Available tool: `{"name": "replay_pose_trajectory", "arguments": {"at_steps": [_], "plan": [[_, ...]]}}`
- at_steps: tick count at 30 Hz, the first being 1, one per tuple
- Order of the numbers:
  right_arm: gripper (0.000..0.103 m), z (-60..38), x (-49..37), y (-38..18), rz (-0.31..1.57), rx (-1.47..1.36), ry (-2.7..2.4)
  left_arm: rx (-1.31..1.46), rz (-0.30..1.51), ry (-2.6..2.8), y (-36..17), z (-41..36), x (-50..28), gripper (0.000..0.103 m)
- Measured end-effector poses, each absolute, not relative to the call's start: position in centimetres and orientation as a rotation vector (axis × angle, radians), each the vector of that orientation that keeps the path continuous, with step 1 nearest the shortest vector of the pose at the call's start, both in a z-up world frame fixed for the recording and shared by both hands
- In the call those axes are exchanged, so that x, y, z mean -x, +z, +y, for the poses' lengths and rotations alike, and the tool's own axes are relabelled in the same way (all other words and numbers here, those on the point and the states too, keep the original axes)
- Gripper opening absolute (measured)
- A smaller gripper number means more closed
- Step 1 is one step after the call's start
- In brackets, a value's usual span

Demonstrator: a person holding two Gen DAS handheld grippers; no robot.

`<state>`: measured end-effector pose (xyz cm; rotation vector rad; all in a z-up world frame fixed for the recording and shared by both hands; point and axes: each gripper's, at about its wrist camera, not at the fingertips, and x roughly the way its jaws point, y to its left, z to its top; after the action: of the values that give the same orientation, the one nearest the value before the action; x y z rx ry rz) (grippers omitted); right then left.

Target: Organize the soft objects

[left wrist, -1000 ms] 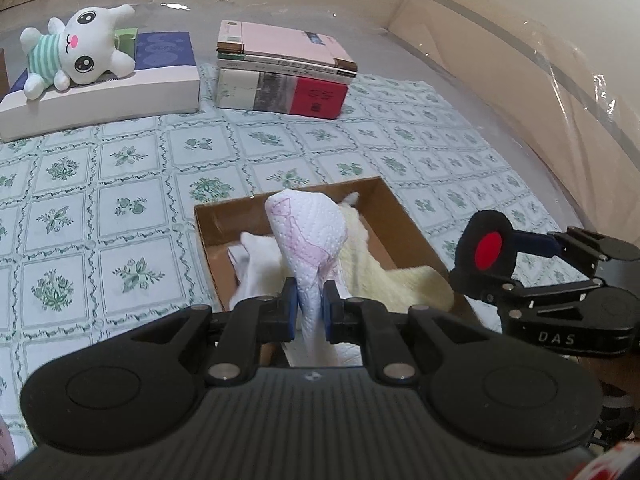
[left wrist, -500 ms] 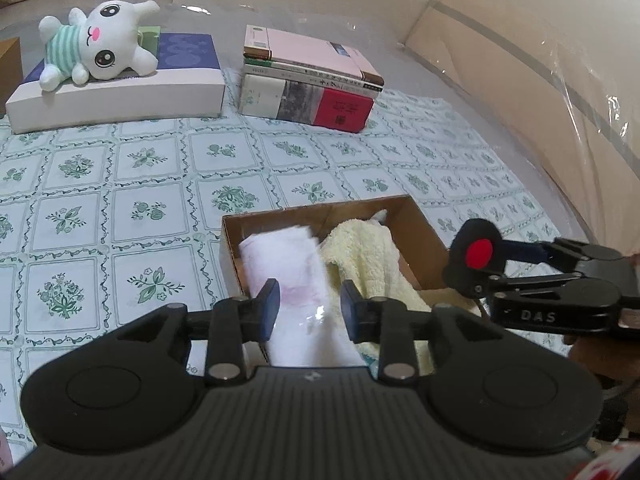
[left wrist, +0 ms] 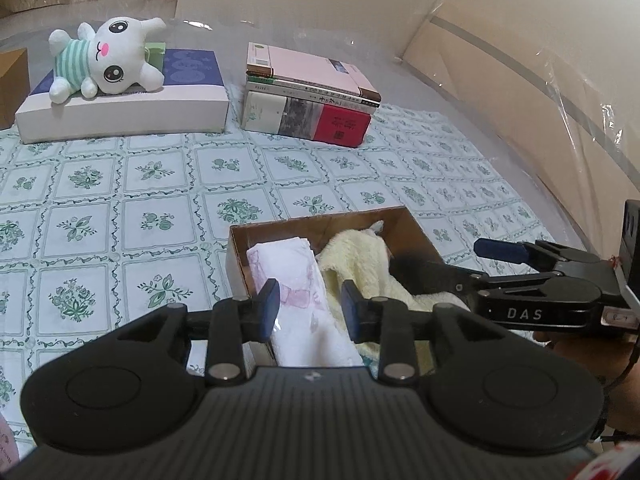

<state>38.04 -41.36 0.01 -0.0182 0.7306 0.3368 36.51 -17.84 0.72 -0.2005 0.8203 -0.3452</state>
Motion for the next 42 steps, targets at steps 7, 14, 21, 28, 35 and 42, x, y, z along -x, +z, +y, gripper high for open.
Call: {"name": "replay_pose_trajectory", "arguments": {"at_steps": [7, 14, 21, 28, 35, 42], "plan": [[0.092, -41.7, -34.5, 0.7, 0.739, 0.012, 0.309, 0.158, 0.786, -0.324, 1.6, -17.8, -33.6, 0.039], [0.092, -42.5, -28.6, 2.0, 0.731, -0.074, 0.247, 0.147, 0.766, -0.313, 2.7, -17.9, -29.0, 0.061], [0.092, -43.0, -22.8, 3.9, 0.697, -0.147, 0.208, 0.144, 0.756, -0.307, 3.5, -17.8, -24.0, 0.079], [0.092, -42.9, -17.8, 5.2, 0.679, -0.191, 0.189, 0.142, 0.746, -0.289, 3.5, -17.9, -19.5, 0.089], [0.092, -42.1, -13.1, 4.1, 0.704, -0.207, 0.155, 0.129, 0.769, -0.291, 2.4, -18.2, -15.7, 0.099], [0.092, -42.1, -9.4, 3.3, 0.713, -0.217, 0.108, 0.105, 0.780, -0.291, 1.3, -17.8, -13.1, 0.102]]}}
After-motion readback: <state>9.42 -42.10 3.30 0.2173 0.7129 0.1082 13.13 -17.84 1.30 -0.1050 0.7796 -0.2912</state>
